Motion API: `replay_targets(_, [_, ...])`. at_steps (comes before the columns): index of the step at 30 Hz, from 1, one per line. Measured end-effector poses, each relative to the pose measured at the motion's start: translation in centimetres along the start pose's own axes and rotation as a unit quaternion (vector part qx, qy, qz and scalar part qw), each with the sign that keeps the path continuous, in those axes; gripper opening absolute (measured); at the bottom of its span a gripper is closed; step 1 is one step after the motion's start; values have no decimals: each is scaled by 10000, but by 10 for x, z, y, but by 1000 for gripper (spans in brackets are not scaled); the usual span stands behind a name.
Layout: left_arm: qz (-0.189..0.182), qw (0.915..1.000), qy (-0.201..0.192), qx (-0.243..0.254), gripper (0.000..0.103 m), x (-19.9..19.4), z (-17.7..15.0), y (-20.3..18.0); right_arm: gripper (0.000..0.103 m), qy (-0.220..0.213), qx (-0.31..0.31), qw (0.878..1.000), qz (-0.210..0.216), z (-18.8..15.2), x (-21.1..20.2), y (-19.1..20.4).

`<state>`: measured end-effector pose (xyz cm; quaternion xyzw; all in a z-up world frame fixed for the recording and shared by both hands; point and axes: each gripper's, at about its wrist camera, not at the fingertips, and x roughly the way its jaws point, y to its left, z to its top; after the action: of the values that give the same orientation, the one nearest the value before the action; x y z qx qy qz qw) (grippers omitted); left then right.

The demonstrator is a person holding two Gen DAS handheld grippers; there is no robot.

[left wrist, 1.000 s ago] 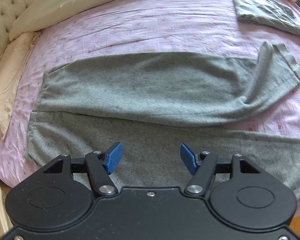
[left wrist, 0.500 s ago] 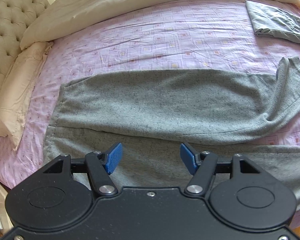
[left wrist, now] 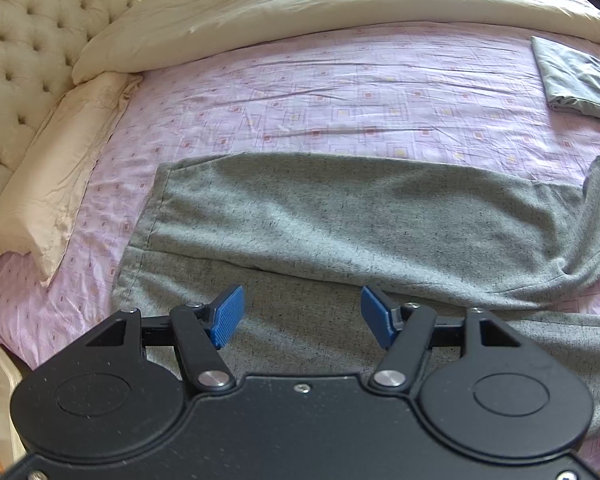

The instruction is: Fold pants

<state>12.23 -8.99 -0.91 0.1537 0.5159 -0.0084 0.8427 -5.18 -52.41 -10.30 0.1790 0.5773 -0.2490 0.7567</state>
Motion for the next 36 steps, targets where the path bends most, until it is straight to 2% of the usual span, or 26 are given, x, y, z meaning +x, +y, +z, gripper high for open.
replay_targets(2, [-18, 10000, 76, -57, 68, 3, -3, 0, 12, -298, -68, 9993, 226, 17, -12, 11])
replay_targets(4, [-49, 9998, 140, -136, 69, 6, -5, -2, 27, -404, -8, 9977, 553, 40, -12, 21])
replay_targets(5, [-57, 9997, 164, -167, 69, 8, -6, -4, 29, -456, 36, 9966, 684, 48, -11, 25])
replay_targets(9, [-5, 9992, 286, -271, 69, 17, -6, -12, 29, -419, 362, 9936, 987, 88, 16, 52])
replay_targets(11, [-42, 9986, 408, -319, 69, 25, -3, -13, 29, -260, 716, 9920, 1006, 104, 36, 57])
replay_targets(16, [-76, 9981, 526, -316, 69, 36, 8, -11, 29, 132, 1798, 9786, 990, 124, 74, 57])
replay_targets(21, [-16, 9974, 614, -376, 69, 47, 23, -1, 31, 394, 2079, 9748, 705, 131, 96, 61])
replay_targets(24, [-20, 9974, 598, -410, 69, 50, 33, 5, 41, 370, 2204, 9721, 706, 131, 95, 65])
replay_targets(25, [-15, 9975, 584, -399, 69, 50, 37, 7, 42, 360, 2202, 9723, 695, 131, 94, 66])
replay_targets(26, [7, 9977, 562, -368, 69, 52, 41, 8, 42, 338, 2139, 9739, 682, 131, 94, 68])
replay_targets(27, [31, 9979, 542, -339, 69, 53, 45, 9, 35, 286, 2029, 9763, 694, 130, 93, 70])
replay_targets(28, [44, 9982, 520, -311, 69, 54, 49, 10, 12, 201, 1906, 9788, 725, 129, 91, 72])
replay_targets(29, [41, 9984, 498, -282, 69, 56, 54, 11, 11, 135, 1805, 9803, 796, 127, 88, 74])
replay_targets(33, [63, 9990, 408, -144, 69, 64, 69, 11, 10, -69, 1146, 9932, 203, 123, 71, 80])
replay_targets(35, [60, 9992, 392, -103, 69, 69, 75, 10, 10, -75, 996, 9950, -77, 120, 66, 70])
replay_targets(36, [51, 9992, 389, -90, 69, 71, 78, 10, 10, -11, 1050, 9944, -89, 119, 65, 59])
